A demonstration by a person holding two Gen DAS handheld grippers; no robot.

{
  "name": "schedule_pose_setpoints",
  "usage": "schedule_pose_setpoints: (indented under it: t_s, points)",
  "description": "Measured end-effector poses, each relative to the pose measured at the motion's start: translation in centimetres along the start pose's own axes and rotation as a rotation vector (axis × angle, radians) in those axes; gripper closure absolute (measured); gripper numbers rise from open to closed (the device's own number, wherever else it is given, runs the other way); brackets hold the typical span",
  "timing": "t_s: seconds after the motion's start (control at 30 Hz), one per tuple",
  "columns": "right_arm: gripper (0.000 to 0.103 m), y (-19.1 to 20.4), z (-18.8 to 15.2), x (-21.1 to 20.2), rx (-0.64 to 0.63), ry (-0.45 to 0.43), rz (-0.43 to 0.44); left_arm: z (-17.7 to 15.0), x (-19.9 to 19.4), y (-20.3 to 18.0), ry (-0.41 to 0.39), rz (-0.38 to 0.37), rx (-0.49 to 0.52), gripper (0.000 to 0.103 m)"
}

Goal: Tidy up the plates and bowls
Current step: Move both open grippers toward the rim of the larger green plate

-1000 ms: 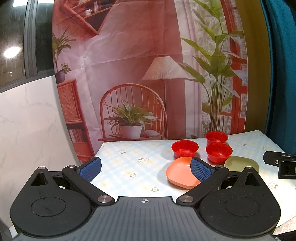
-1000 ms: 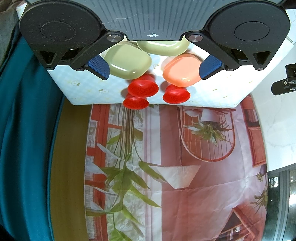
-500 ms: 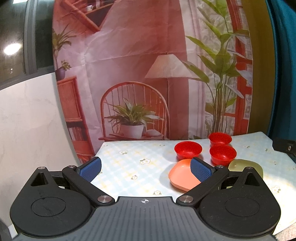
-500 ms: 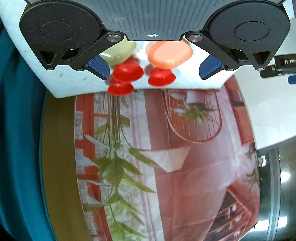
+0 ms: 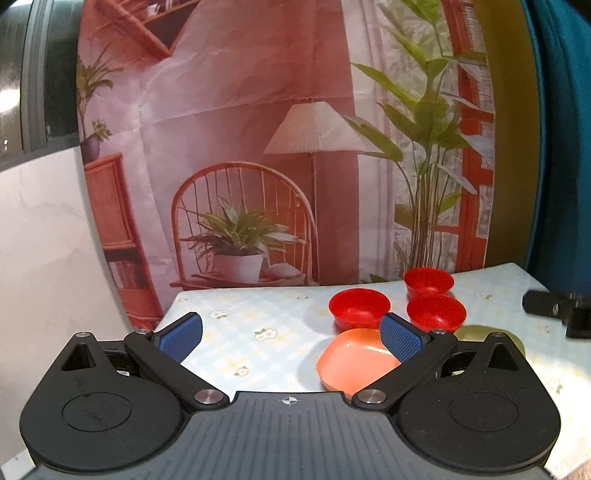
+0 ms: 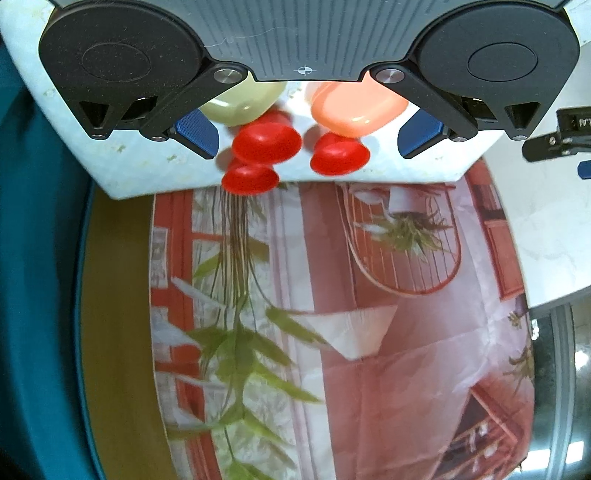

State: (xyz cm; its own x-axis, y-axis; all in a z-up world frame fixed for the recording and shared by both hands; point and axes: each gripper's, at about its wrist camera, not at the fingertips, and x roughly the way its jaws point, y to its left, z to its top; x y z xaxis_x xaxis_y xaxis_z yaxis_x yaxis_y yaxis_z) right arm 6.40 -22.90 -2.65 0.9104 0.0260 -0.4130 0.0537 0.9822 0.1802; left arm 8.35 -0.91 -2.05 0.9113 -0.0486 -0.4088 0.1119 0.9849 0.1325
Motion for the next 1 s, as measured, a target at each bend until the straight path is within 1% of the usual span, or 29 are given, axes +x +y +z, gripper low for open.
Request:
schedule_pose_setpoints:
  t_s: [0.1, 0.23, 0.3, 0.47, 0.5, 0.57, 0.63, 0.77, 0.8, 0.9, 1.0]
  points:
    - [0.000, 0.3, -0.3, 1.9, -0.030, 0.025, -0.033, -0.6, 2.3, -0.3, 0.015, -0.008, -0.022, 0.000]
    - [0.000, 0.1, -1.6, 4.2, -0.034, 0.023, -0.041, -1.9, 5.7, -1.3, 0.085, -0.016, -0.005, 0.000]
    - [0.000, -0.2, -2.5, 5.6, -0.026, 0.046, -0.043, -3.0, 7.4, -1.9, 0.122, -0.017, -0.003, 0.000]
    - [0.000, -1.0, -5.2, 8.2, -0.038, 0.120, -0.065, -5.9, 10.6, -3.2, 0.211, -0.071, 0.025, 0.000]
    - [0.001, -1.3, -5.8, 8.7, -0.037, 0.141, -0.067, -6.4, 11.1, -3.5, 0.229, -0.083, 0.032, 0.001]
    - [0.006, -1.6, -7.2, 9.1, -0.031, 0.175, -0.067, -7.6, 12.0, -3.8, 0.268, -0.108, 0.035, 0.001]
    - [0.012, -1.8, -8.3, 9.4, -0.029, 0.209, -0.063, -8.7, 12.7, -4.1, 0.307, -0.112, 0.021, 0.001]
    - [0.017, -1.9, -10.3, 10.0, -0.029, 0.279, -0.032, -10.5, 13.7, -4.3, 0.366, -0.143, -0.008, 0.001]
    - [0.020, -1.8, -10.7, 10.1, -0.036, 0.294, -0.030, -10.8, 13.8, -4.4, 0.377, -0.148, -0.012, 0.001]
    - [0.022, -1.8, -11.4, 10.3, -0.043, 0.322, -0.023, -11.7, 14.0, -4.6, 0.395, -0.156, -0.016, 0.001]
    - [0.027, -2.2, -11.8, 10.4, -0.031, 0.340, -0.017, -12.2, 14.1, -5.0, 0.421, -0.162, -0.007, 0.001]
